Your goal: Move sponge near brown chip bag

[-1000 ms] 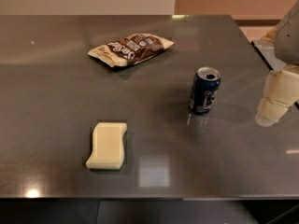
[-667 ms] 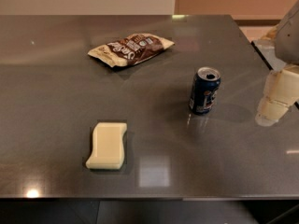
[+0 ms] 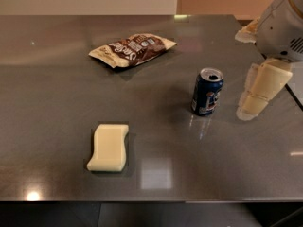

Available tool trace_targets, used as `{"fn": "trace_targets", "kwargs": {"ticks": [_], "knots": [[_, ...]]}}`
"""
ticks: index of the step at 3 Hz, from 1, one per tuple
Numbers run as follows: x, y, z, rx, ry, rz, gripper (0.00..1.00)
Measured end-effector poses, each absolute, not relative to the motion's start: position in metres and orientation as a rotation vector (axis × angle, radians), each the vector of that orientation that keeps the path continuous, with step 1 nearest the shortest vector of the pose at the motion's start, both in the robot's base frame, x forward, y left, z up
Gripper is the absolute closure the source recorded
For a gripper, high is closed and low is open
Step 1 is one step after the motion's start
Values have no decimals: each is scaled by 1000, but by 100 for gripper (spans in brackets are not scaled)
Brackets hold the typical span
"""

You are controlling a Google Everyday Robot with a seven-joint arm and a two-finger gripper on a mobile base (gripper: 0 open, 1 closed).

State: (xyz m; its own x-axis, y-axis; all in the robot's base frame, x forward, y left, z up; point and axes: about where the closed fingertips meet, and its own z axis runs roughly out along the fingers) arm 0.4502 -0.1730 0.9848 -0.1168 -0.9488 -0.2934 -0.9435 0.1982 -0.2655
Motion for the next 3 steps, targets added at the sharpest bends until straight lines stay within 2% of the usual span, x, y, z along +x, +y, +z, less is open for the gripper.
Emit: {"fn": "trace_targets", "kwargs": {"ticks": [3], "knots": [[471, -63, 960, -1966, 1893, 119, 0]]}}
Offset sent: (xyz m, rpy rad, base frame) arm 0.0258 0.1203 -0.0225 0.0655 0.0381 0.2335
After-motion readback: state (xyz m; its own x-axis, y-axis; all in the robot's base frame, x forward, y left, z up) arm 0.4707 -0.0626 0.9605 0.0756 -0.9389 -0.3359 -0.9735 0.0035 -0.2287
